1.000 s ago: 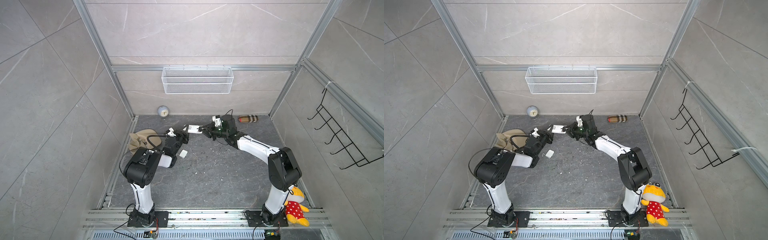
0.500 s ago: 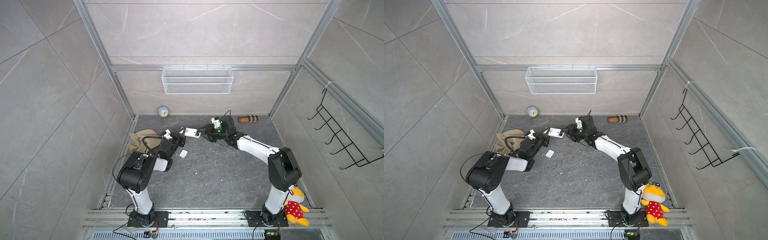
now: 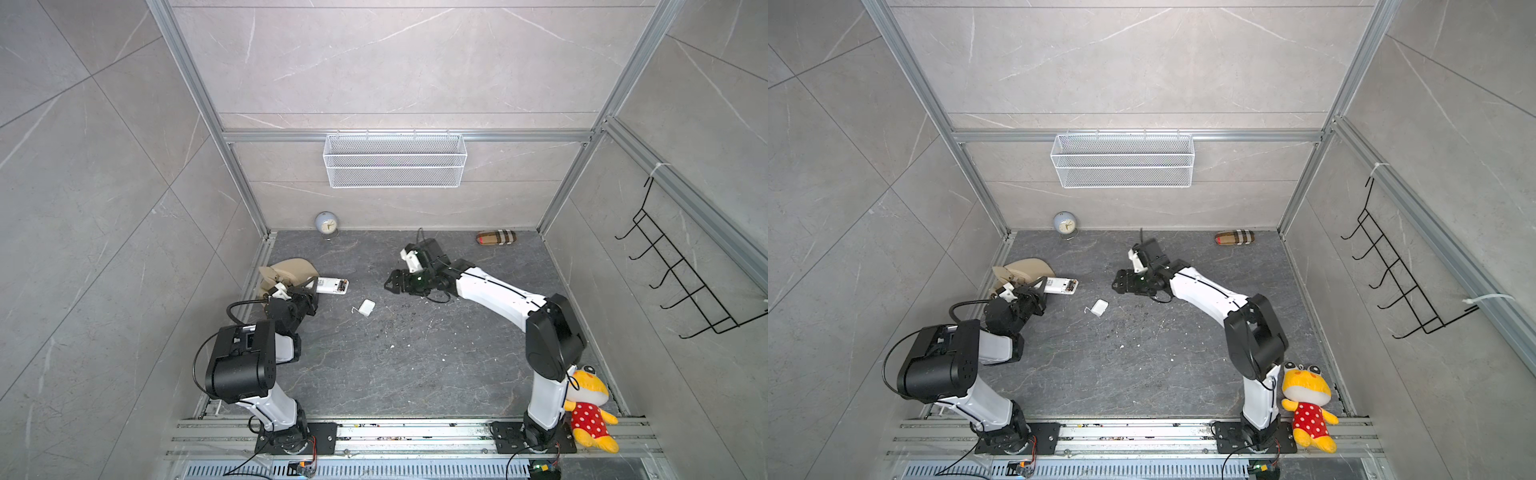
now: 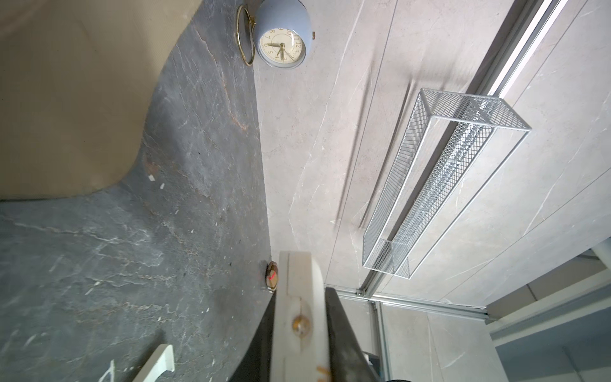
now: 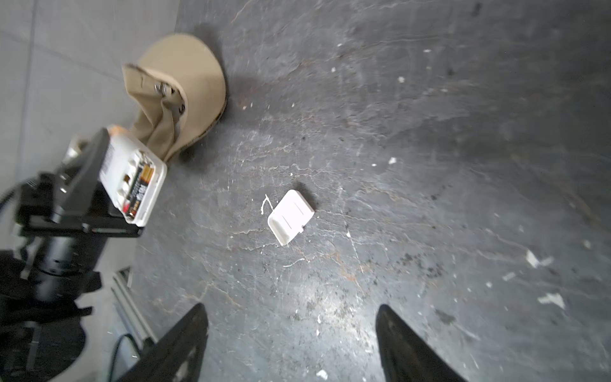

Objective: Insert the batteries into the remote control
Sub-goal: 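Pull the remote back with the left gripper while the right gripper moves to the cover, then lower the open right gripper around the white battery cover and close it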

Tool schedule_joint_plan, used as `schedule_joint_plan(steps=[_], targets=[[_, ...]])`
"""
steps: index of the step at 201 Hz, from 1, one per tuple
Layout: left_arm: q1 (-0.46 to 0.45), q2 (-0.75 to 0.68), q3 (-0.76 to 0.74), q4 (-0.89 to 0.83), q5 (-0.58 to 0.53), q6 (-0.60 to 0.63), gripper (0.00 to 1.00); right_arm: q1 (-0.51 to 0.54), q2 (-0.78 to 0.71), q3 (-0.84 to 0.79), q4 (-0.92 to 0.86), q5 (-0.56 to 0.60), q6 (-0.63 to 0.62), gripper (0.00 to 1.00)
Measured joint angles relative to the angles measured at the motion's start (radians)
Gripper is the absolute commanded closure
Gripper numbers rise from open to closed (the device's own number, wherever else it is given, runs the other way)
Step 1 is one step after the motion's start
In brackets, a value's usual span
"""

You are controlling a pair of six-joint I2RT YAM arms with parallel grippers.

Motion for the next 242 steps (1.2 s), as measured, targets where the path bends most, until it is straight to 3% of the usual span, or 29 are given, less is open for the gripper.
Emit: schedule_joint_plan(steps=[35,94,157,208,242], targets=[[0.047,-0.080,-0.024,-0.140,0.035,0.159,1.00,0.079,0.161,0.176,-0.098,0.048,-0.183,0.10],[0.053,-0.187,-0.101,-0.277,-0.010,0.336,1.00,0.089,0.381,0.444,-0.235,0.099,-0.362,0.09],[0.055,-0.166,-0.103,-0.312,-0.032,0.357,1.00,0.153,0.644,0.829,-0.428,0.223,-0.476,0.04],[0.075,-0.175,-0.122,-0.348,-0.042,0.356,1.00,0.198,0.681,0.871,-0.501,0.304,-0.543,0.03],[0.077,-0.224,-0.122,-0.388,-0.052,0.357,1.00,0.198,0.683,0.892,-0.509,0.324,-0.567,0.08]])
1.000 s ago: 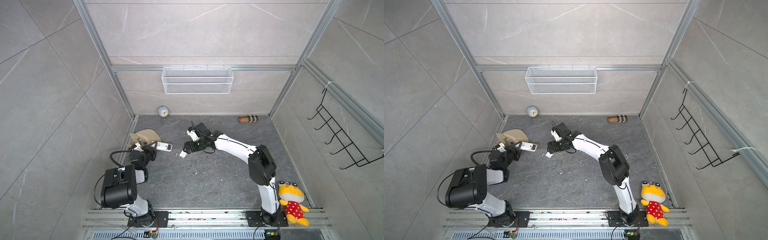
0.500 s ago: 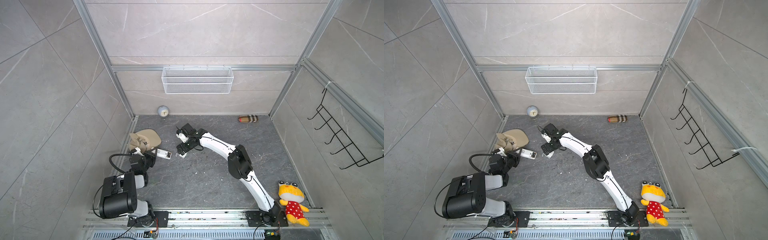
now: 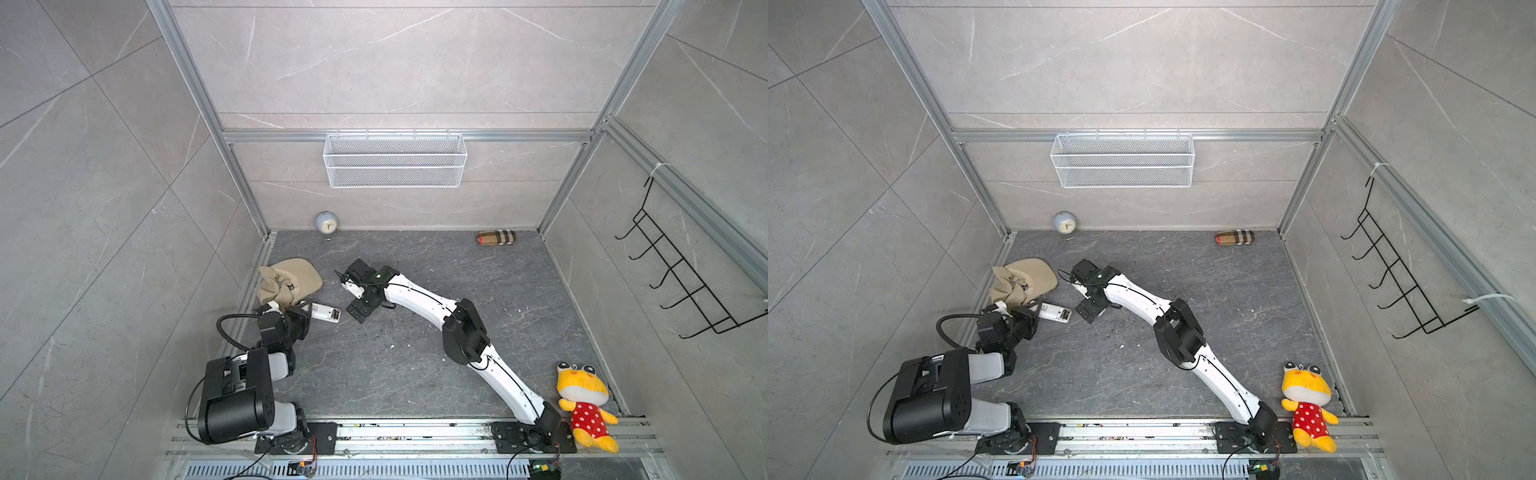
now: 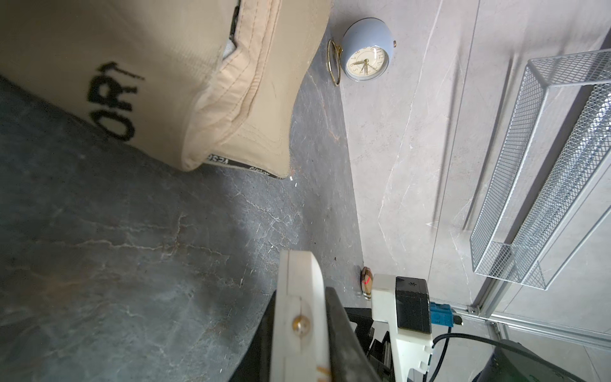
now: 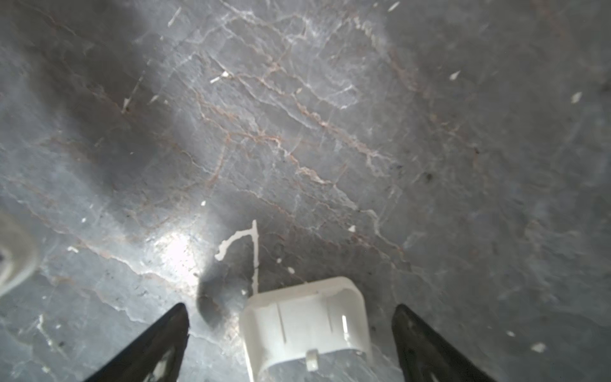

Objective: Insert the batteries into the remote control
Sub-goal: 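Lower the open right gripper around the white battery cover and close it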

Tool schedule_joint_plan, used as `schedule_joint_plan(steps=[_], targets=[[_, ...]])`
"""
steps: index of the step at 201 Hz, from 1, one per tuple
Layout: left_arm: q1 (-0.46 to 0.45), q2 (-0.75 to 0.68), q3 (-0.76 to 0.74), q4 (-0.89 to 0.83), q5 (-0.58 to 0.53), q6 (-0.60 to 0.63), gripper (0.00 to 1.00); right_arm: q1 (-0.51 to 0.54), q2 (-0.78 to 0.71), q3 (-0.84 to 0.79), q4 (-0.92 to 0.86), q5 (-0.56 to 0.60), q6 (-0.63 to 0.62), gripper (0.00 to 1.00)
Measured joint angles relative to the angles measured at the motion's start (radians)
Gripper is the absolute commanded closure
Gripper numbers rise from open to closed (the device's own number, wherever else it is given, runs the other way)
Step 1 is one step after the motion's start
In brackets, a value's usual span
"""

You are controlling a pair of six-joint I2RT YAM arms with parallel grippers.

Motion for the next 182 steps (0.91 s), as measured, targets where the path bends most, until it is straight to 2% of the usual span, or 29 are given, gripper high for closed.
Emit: schedule_joint_plan(steps=[83,145,182], targets=[[0.004,-0.096,-0.011,-0.074,-0.008,0.001,1.00,-0.002,0.056,0.091,-0.050,0.011,-0.045,0.16],[0.004,-0.116,-0.011,-0.101,-0.008,0.002,1.00,-0.002,0.058,0.082,-0.050,0.007,-0.055,0.38],[0.004,-0.125,-0.011,-0.119,-0.008,0.002,1.00,-0.002,0.044,0.054,-0.033,0.012,-0.045,0.40]])
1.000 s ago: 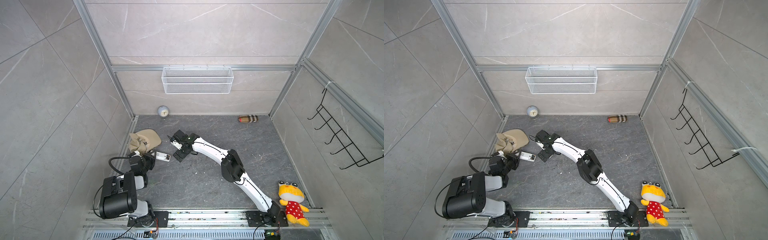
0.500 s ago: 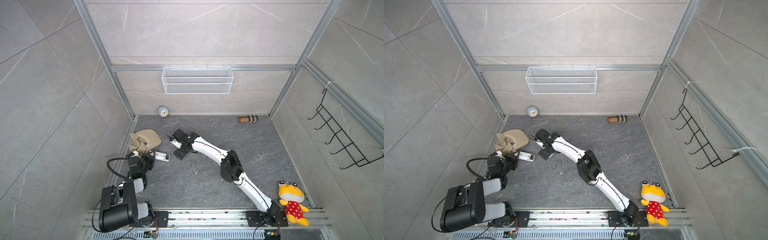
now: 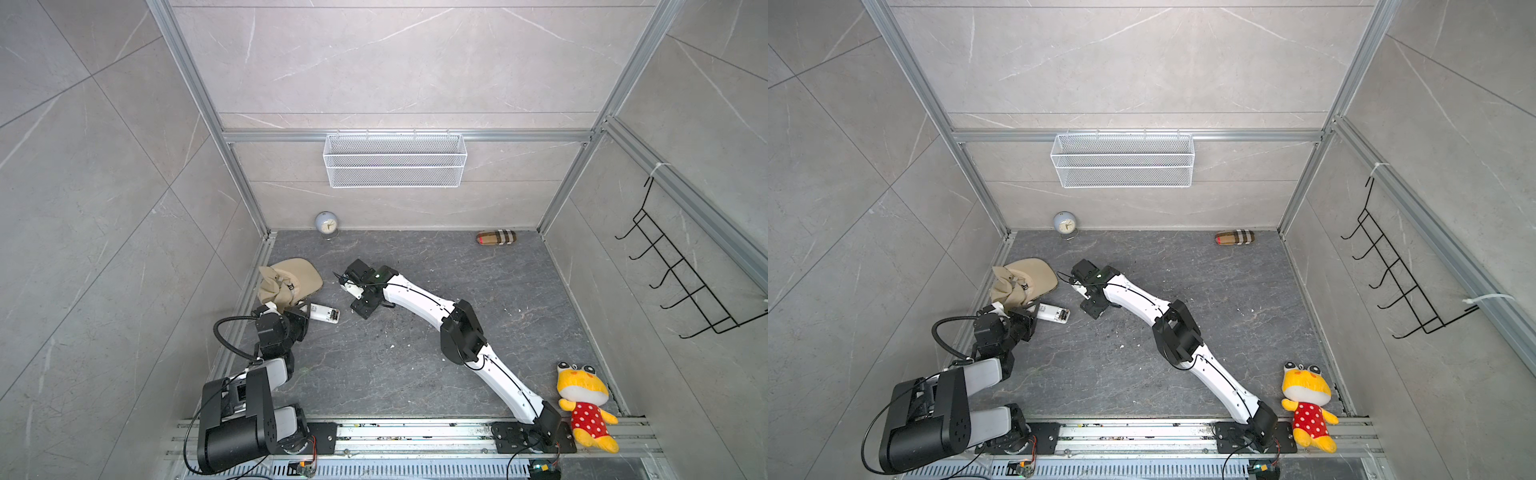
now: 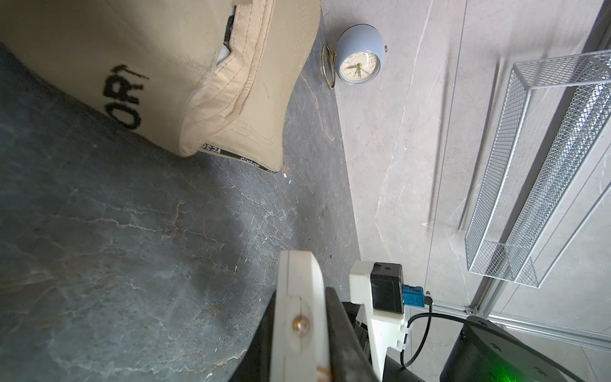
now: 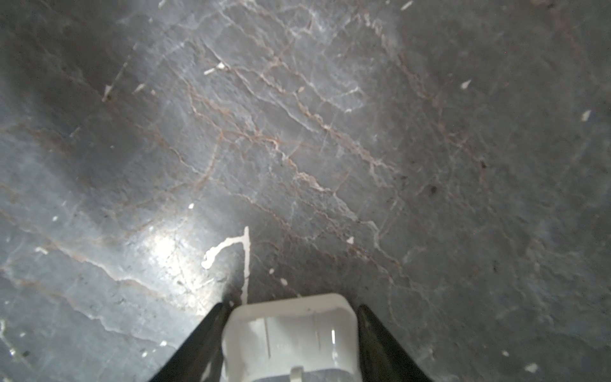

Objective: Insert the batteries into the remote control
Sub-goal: 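Lower the open right gripper around the white battery cover and close it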

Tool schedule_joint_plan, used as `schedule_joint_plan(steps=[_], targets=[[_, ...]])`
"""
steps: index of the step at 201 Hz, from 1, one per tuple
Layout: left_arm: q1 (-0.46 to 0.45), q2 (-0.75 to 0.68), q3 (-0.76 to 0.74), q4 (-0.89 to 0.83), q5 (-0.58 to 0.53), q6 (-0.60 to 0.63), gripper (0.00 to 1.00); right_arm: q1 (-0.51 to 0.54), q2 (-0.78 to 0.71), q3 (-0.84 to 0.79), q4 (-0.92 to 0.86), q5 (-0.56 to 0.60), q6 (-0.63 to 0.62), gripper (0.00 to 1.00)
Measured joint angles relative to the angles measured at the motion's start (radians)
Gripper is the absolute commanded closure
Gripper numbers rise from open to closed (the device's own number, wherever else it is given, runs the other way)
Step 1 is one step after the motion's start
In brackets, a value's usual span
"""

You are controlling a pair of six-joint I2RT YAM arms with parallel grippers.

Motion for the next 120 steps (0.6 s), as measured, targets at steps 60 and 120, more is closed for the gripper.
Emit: schedule_joint_plan(steps=[60,120], targets=[[0.000,-0.018,0.000,-0.017,0.001,-0.004,1.00,-0.030,-0.152,-0.270,0.054,0.039,0.082,0.41],[-0.092,-0.016,0.003,-0.002,-0.010,-0.035,1.00,-0.179,-0.459,-0.790,0.143,0.097,0.186,0.40]])
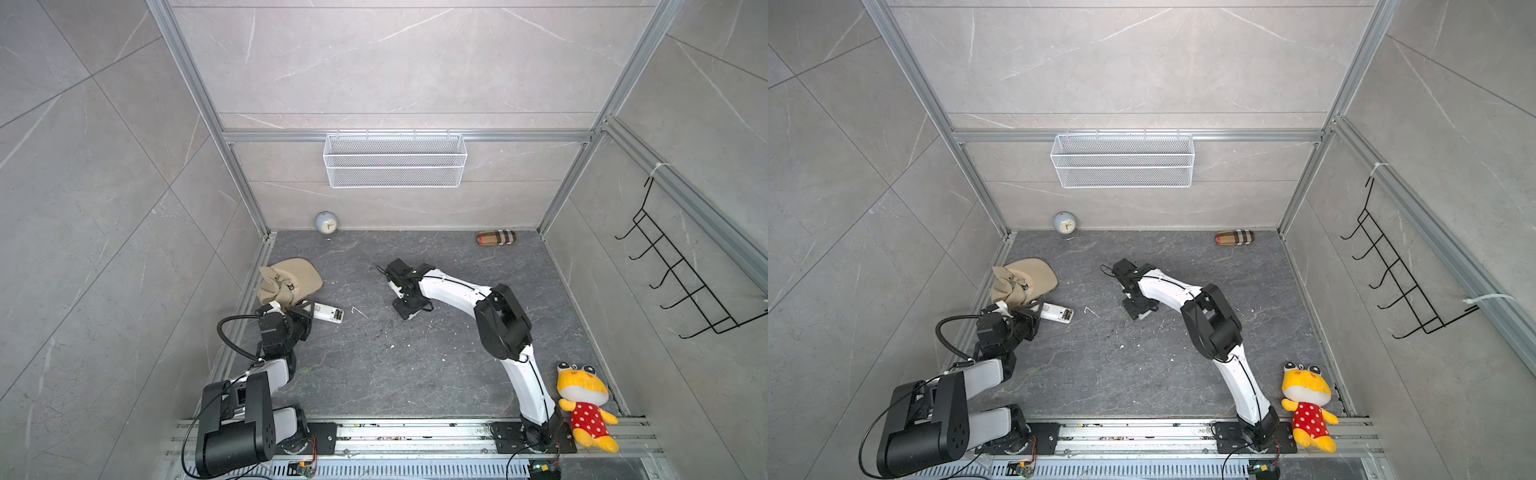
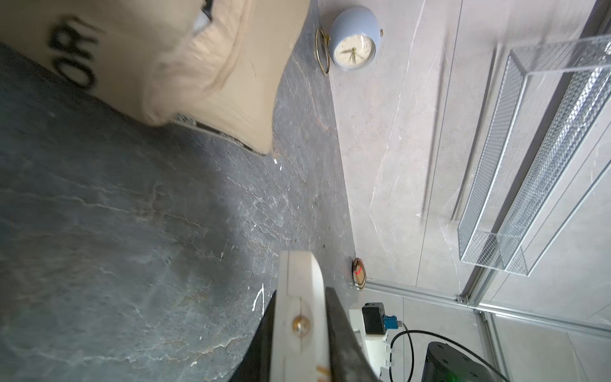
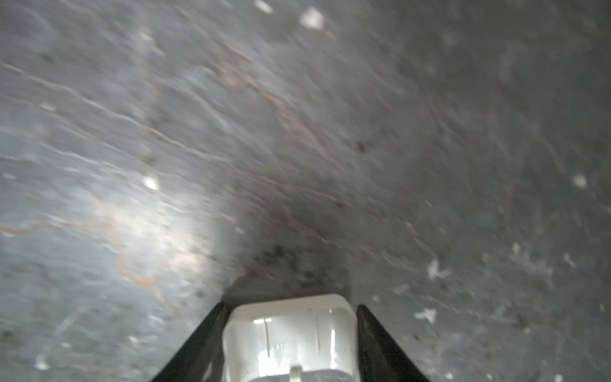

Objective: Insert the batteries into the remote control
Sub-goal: 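Lower the open right gripper around the white battery cover and close it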

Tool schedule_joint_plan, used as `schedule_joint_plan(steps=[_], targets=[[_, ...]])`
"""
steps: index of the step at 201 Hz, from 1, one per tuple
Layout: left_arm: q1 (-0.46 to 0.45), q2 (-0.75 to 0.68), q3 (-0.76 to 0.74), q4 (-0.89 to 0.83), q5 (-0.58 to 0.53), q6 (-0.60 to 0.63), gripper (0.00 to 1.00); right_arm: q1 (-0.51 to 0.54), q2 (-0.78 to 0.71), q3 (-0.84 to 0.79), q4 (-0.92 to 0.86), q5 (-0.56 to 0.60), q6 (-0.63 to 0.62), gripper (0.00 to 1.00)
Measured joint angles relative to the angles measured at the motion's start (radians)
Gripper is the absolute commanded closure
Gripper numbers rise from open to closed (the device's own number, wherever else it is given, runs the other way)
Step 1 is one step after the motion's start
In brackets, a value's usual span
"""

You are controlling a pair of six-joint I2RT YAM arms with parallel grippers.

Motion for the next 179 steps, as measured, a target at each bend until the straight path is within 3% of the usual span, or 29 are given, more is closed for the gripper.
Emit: schedule_joint_plan(steps=[36,76,133,179], targets=[[-0.135,0.039,0.032,0.002,-0.036,-0.003,1.00,-0.055,-0.076,-0.123,0.020,0.006,0.032,0.35],[-0.162,0.072,0.053,0.008,-0.043,-0.009,1.00,-0.055,-0.075,-0.106,-0.027,0.006,0.048,0.21],[-0.162,0.071,0.056,0.000,-0.043,-0.009,1.00,-0.055,-0.028,0.113,-0.230,-0.021,0.074,0.11],[-0.162,0.060,0.064,-0.029,-0.043,-0.009,1.00,-0.055,0.051,0.252,-0.336,-0.045,0.089,0.12]])
